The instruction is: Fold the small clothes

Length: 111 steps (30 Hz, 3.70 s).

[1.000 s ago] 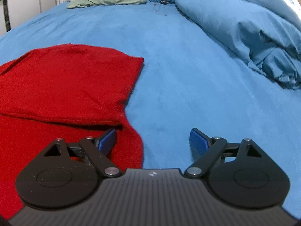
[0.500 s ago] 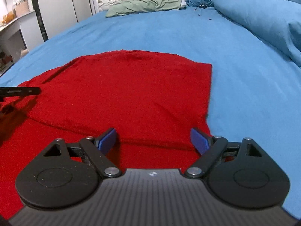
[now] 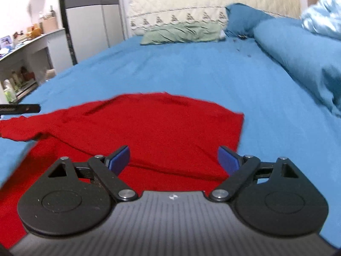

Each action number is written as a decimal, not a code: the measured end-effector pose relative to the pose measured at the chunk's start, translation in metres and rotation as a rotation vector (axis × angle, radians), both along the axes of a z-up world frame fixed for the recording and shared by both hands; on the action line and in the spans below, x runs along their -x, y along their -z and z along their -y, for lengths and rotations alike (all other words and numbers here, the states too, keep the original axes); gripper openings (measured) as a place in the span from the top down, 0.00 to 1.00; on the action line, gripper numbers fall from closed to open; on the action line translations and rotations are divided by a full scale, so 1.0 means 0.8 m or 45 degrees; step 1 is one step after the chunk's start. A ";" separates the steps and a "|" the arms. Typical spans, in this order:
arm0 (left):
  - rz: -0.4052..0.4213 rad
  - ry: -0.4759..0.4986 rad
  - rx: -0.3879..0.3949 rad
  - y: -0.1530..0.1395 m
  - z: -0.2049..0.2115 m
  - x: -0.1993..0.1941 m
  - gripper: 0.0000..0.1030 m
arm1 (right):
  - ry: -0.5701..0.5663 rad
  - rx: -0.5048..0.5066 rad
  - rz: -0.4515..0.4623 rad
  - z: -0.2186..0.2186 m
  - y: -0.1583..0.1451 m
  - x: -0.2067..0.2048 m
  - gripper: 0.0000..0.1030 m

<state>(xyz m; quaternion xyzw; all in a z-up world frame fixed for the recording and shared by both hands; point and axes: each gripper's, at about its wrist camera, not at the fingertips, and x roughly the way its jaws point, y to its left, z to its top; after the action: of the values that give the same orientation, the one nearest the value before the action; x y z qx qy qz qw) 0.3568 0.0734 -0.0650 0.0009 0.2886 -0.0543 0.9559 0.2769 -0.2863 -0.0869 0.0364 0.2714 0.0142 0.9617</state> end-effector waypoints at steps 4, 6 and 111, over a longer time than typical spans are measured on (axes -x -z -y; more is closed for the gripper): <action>-0.003 -0.080 -0.027 -0.028 -0.049 0.030 0.07 | -0.057 -0.020 -0.030 -0.038 -0.032 -0.014 0.00; -0.014 -0.145 -0.021 -0.039 -0.076 0.036 0.06 | -0.082 -0.054 -0.051 -0.059 -0.045 -0.025 0.00; -0.204 -0.146 -0.024 0.103 -0.001 0.001 0.10 | -0.287 0.657 -0.206 -0.244 0.044 -0.207 0.81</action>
<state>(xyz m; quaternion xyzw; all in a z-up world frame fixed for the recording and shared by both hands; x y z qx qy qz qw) 0.3559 0.0738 -0.1475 -0.0109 0.3643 0.0032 0.9312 0.4424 -0.0909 -0.1217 -0.2385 0.3443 0.0484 0.9068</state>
